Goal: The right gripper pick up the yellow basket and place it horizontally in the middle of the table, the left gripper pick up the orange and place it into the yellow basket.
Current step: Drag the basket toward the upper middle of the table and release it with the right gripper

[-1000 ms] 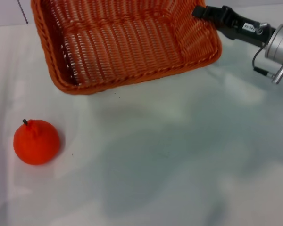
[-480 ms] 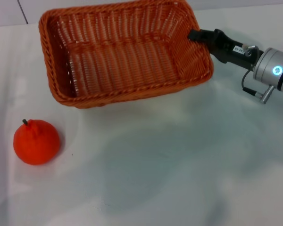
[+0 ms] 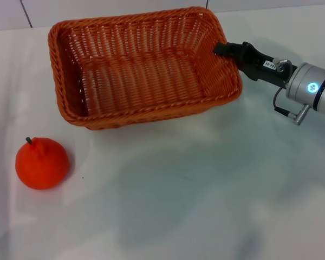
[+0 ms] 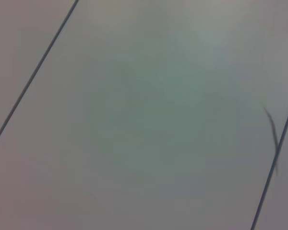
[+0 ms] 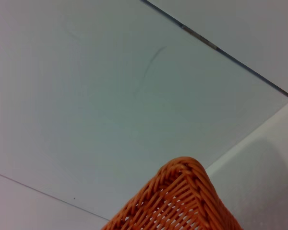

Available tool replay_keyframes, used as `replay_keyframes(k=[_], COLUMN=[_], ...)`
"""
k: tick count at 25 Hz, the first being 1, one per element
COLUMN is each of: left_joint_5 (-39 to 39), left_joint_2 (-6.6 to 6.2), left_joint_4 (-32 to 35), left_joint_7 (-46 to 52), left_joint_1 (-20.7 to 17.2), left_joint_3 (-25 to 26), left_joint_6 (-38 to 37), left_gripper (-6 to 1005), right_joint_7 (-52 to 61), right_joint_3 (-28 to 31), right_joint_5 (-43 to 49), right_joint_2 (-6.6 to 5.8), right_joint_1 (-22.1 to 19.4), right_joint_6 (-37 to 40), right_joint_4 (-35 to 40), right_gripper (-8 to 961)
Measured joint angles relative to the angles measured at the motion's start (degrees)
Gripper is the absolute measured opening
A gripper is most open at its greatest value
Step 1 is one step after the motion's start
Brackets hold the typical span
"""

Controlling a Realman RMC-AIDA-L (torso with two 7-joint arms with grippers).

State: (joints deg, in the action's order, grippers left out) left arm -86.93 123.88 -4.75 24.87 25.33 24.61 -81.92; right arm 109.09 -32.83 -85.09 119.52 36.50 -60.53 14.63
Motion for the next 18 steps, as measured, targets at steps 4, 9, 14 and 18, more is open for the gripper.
replay_keyframes(k=[4, 9, 14, 18], left_joint_5=[0.0, 0.0, -0.2, -0.3], left_joint_2=[0.05, 0.05, 0.05, -0.07], left_joint_4=[0.0, -0.1, -0.2, 0.0], left_joint_7=[0.0, 0.0, 0.0, 0.1], left_joint_1=[-0.1, -0.2, -0.2, -0.4], left_joint_3=[0.0, 0.0, -0.4, -1.9], left_joint_6=[0.0, 0.2, 0.8, 0.7], left_gripper=[652, 653, 654, 654], right_joint_7=[0.0, -0.3, -0.9, -1.1], right_joint_3=[0.1, 0.1, 0.1, 0.7], right_joint_5=[-0.1, -0.8, -1.0, -1.3], right_joint_2=[0.01, 0.01, 0.20, 0.20], right_joint_1=[0.1, 0.2, 0.1, -0.4], right_joint_6=[0.1, 0.0, -0.8, -1.9], right_joint_4=[-0.3, -0.6, -0.7, -0.6], right_gripper=[197, 261, 341, 406])
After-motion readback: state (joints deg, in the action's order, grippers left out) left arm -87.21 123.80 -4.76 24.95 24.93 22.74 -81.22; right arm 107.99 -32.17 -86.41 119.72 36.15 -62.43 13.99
